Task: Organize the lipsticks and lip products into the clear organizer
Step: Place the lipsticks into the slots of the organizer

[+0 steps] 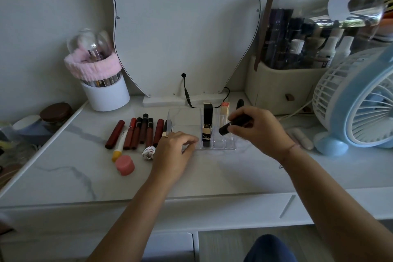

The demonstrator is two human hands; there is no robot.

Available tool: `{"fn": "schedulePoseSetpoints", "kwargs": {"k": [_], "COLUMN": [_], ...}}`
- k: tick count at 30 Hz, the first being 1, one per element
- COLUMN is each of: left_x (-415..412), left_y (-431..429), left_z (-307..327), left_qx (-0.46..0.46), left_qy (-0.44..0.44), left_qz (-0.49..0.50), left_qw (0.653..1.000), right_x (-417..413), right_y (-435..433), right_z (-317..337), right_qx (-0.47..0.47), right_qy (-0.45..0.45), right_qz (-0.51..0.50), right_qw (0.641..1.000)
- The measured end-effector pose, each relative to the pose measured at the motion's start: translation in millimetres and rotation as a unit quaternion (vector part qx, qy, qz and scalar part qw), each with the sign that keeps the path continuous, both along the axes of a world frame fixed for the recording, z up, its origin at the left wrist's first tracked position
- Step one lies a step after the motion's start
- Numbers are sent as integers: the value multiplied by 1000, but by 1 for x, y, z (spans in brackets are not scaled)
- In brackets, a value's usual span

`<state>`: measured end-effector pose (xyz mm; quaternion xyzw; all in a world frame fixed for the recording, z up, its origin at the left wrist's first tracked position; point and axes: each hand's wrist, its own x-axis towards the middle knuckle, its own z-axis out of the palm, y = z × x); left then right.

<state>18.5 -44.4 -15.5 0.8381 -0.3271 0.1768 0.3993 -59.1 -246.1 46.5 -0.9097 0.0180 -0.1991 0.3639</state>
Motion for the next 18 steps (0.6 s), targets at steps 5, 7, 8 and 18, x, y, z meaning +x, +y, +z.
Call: {"fn": "schedulePoseSetpoints", "kwargs": {"k": [5,7,8,18], "left_x": [-1,-1,-1,-1], "left_y": [0,0,0,0], "left_z": [1,1,1,1], "left_qx": [-3,-1,-2,1], "left_qy": [0,-1,-1,-1], "left_qz": [1,-2,-2,-1], "left_qw": [1000,1000,1000,1000], "right_x": [17,20,21,18], "right_y": [16,18,19,22], "right_z": [-9,-12,-13,-17], "right_qx": [-20,-35,-41,-36], "right_qy": [11,29,34,19], "right_qz": [-7,-10,-11,2], "right_qw": [1000,999,999,999]}}
